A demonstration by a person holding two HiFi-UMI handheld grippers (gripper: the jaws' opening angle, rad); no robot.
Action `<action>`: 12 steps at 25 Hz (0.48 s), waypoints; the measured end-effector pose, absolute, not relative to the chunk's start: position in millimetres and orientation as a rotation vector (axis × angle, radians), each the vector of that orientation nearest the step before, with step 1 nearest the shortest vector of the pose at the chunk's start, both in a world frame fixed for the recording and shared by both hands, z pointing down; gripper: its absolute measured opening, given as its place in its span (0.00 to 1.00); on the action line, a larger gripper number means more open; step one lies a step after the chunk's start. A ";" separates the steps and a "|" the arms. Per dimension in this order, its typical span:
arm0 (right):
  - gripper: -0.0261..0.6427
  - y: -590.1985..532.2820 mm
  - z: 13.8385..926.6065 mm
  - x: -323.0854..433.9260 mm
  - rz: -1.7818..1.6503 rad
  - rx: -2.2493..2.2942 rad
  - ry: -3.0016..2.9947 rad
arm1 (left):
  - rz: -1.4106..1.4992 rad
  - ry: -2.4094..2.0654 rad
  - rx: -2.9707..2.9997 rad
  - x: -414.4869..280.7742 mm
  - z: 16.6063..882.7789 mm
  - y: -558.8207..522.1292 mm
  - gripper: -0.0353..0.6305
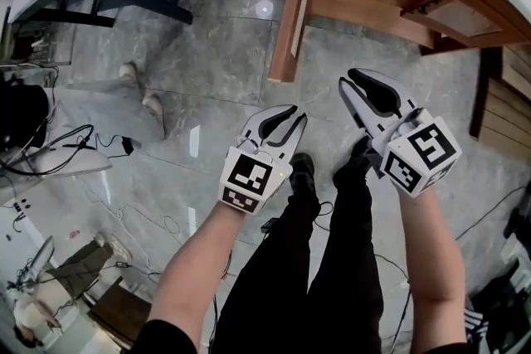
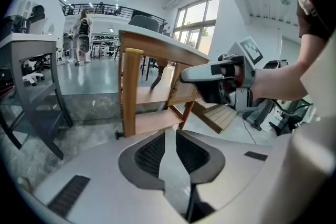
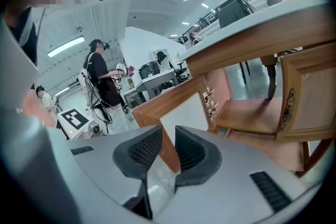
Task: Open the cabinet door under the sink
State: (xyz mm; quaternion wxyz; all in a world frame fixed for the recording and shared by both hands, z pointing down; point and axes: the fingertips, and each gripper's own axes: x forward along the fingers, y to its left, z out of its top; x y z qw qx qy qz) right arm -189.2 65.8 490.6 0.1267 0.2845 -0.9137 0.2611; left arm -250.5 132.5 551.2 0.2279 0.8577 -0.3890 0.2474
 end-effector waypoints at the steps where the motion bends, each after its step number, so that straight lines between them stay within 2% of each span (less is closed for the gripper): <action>1: 0.18 61.4 491.4 -178.2 0.759 0.849 -2.655 | 0.680 -1.046 2.373 -237.8 552.0 130.1 0.17; 12: 0.16 31.1 514.3 -42.2 0.788 1.048 -2.574 | 0.669 -0.906 2.424 -109.9 561.5 68.3 0.16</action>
